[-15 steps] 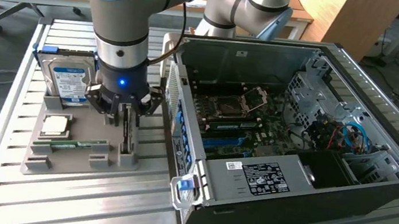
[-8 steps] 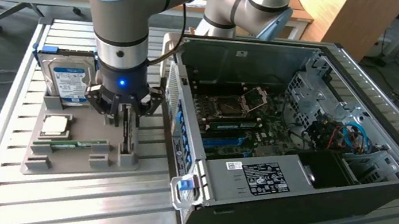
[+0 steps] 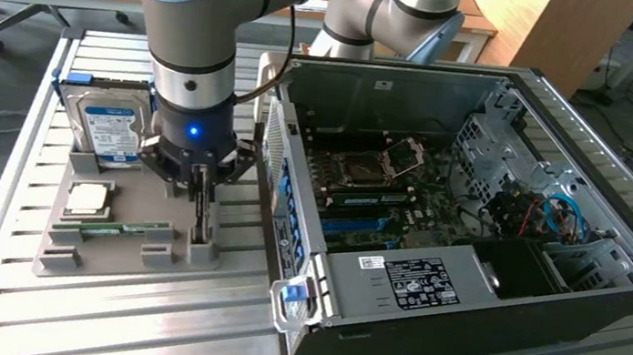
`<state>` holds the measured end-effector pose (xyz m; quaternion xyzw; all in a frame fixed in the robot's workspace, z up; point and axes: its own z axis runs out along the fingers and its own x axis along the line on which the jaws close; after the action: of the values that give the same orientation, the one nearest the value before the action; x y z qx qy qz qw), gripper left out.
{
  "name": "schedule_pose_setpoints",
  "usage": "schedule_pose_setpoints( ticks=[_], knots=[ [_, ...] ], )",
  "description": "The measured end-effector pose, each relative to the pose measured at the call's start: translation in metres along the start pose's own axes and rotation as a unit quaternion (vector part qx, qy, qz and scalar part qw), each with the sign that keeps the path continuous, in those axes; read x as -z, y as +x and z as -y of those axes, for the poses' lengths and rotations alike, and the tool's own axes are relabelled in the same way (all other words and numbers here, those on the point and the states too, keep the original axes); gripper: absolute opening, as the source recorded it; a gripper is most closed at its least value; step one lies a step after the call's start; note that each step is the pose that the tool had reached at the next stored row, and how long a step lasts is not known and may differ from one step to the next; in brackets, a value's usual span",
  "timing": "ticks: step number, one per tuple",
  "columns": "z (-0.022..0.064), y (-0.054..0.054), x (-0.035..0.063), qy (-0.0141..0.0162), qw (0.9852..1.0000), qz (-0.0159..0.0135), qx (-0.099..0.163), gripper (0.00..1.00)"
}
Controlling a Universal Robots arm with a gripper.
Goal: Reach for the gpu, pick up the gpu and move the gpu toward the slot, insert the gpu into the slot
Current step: 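Pick up the gpu and move the gpu toward the slot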
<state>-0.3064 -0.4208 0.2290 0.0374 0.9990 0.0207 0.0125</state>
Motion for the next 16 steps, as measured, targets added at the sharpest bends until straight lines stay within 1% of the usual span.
schedule_pose_setpoints(
  ticks=[1, 2, 12, 14, 16],
  knots=[
    [0.0, 0.0001, 0.0, 0.0, 1.0, -0.0001, 0.0, 0.33],
    [0.0, 0.0, 0.0, 0.0, 1.0, -0.0001, 0.0, 0.27],
    [0.0, 0.0, 0.0, 0.0, 1.0, 0.0, 0.001, 0.26],
    [0.0, 0.0, 0.0, -0.0003, 0.9999, -0.0007, 0.016, 0.26],
    [0.0, 0.0, -0.0001, -0.0008, 0.9994, -0.0014, 0.033, 0.26]
  ],
)
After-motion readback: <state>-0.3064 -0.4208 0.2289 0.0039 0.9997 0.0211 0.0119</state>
